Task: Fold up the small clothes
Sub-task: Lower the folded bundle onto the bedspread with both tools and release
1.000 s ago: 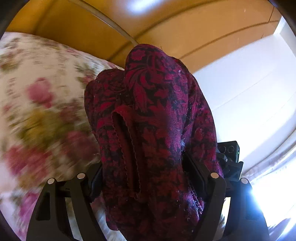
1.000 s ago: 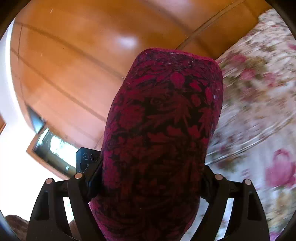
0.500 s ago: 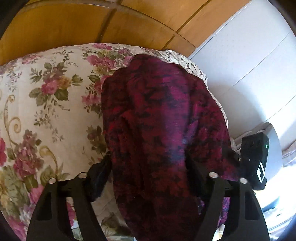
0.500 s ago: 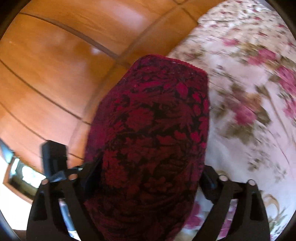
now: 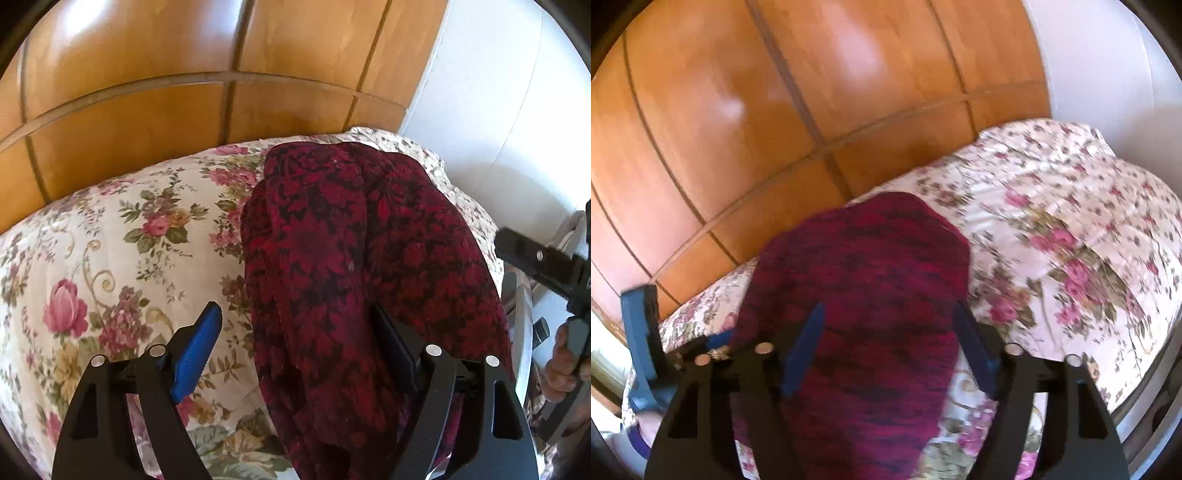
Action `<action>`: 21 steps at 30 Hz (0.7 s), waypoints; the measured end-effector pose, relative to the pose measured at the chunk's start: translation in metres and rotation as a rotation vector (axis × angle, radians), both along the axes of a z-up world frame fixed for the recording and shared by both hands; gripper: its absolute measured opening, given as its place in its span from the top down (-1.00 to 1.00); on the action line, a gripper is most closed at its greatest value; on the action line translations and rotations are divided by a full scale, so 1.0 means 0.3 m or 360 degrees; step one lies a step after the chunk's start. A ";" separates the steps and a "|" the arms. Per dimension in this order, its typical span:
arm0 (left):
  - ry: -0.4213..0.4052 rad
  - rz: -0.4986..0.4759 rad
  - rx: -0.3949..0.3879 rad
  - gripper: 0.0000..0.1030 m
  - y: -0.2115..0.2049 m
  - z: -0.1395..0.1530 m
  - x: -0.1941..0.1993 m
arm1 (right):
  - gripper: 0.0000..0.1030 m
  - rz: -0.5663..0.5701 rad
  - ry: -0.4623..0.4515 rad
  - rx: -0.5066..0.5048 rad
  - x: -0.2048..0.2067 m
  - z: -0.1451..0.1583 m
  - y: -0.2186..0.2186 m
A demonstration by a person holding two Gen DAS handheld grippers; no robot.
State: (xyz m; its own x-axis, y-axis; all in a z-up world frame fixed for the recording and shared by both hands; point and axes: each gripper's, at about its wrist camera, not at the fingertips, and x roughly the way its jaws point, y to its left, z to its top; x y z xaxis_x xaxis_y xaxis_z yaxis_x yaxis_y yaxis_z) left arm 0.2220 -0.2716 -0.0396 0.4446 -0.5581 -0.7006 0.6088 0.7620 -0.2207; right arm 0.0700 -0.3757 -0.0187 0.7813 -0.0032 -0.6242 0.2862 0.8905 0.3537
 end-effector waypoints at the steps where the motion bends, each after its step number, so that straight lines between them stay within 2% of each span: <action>1: -0.0019 0.0010 0.0004 -0.56 -0.008 0.025 -0.027 | -0.20 0.0018 0.0006 0.0005 0.025 0.017 0.010; 2: -0.0044 0.0015 0.0016 -0.56 0.002 0.021 -0.037 | -0.14 0.0043 0.0024 0.0012 0.050 0.018 0.034; 5: -0.0130 0.0036 0.0109 -0.56 -0.003 0.015 -0.065 | -0.16 0.0078 0.0145 -0.0043 0.148 -0.032 0.090; 7: -0.0108 0.0046 0.0120 -0.57 0.004 -0.009 -0.051 | -0.21 0.0068 0.0229 -0.0142 0.191 -0.050 0.136; 9: -0.0011 0.0074 0.0066 -0.57 0.027 -0.031 -0.023 | -0.28 0.0062 0.0274 -0.0258 0.244 -0.089 0.162; 13: 0.0047 0.0086 0.0014 -0.57 0.056 -0.056 -0.024 | -0.31 0.0062 0.0261 -0.0377 0.247 -0.129 0.195; 17: 0.0057 0.0091 0.0017 -0.69 0.054 -0.073 -0.015 | -0.31 0.0041 0.0214 -0.0467 0.185 -0.154 0.232; 21: -0.0037 0.0136 0.0076 -0.76 0.043 -0.038 -0.029 | -0.35 -0.0013 0.0205 -0.0398 0.207 -0.143 0.212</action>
